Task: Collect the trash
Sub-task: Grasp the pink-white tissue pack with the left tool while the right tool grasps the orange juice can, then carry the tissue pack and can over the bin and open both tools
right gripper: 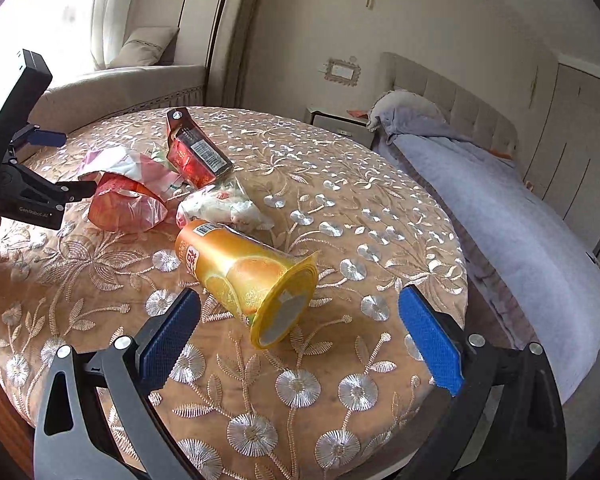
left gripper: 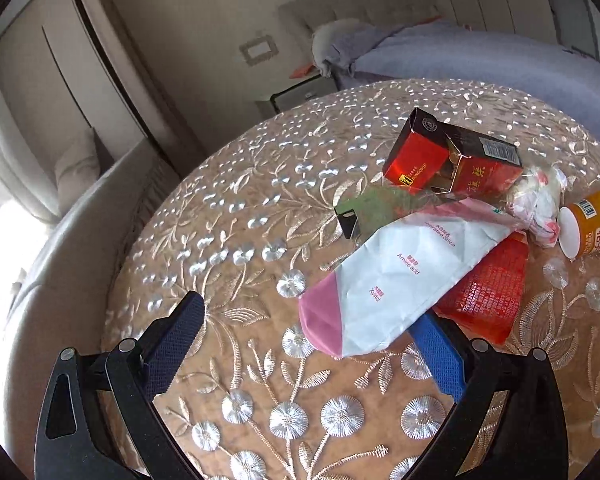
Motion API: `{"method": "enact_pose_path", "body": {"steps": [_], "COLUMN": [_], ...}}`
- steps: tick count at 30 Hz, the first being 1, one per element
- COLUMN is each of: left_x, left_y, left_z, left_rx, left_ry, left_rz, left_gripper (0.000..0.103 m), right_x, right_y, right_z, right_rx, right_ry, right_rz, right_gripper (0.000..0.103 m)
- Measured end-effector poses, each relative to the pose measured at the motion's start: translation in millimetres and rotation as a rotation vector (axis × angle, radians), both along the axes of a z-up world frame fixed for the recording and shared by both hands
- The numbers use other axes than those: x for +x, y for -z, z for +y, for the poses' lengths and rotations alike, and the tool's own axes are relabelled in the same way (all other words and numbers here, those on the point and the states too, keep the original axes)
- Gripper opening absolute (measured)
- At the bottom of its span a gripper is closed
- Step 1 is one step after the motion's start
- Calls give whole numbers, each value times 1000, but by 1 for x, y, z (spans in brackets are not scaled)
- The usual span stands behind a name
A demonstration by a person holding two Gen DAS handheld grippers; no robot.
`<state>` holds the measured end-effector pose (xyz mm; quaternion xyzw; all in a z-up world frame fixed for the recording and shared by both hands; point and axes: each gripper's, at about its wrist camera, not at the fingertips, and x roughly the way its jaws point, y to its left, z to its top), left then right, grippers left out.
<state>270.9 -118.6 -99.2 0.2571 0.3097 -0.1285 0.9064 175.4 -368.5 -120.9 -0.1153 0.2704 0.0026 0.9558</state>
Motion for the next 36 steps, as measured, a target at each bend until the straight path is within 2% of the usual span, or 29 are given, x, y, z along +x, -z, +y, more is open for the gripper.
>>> {"method": "enact_pose_path", "body": {"steps": [3,6,8,10,11,12,13,15,18,24,30,36], "left_x": [11,20,24,24,23,22,21,17,8,-23,-50,-68], "left_y": [6,14,20,20,18,18,18,16,10,-2,-14,-24], "left_z": [-6,-10,-12,-11,-10,-8,-6,-1,12,34,37,36], "left_rx": [3,-23,-42,-77,-91,-105,-113,-133,-201,-258,-262,-316], "left_ry": [48,78,74,81,72,64,51,20,-11,-63,-65,-63], "left_rz": [50,115,150,168,165,167,168,170,179,141,95,88], "left_gripper": [91,73,53,41,40,39,37,32,32,32,31,31], "right_x": [15,26,28,27,26,27,27,21,11,-13,-36,-58], "right_y": [3,5,4,3,3,3,3,3,3,-2,-14,-20], "right_z": [0,-2,-3,-4,-5,-4,-4,-2,-1,-5,-11,-18], "right_rx": [25,67,90,122,146,162,174,185,207,250,266,278], "right_ry": [-48,-95,-120,-141,-162,-177,-182,-192,-189,-166,-146,-125], "right_rz": [39,74,81,79,92,109,115,113,102,56,1,-28], "right_gripper": [99,99,99,99,96,79,75,68,63,62,61,61]}}
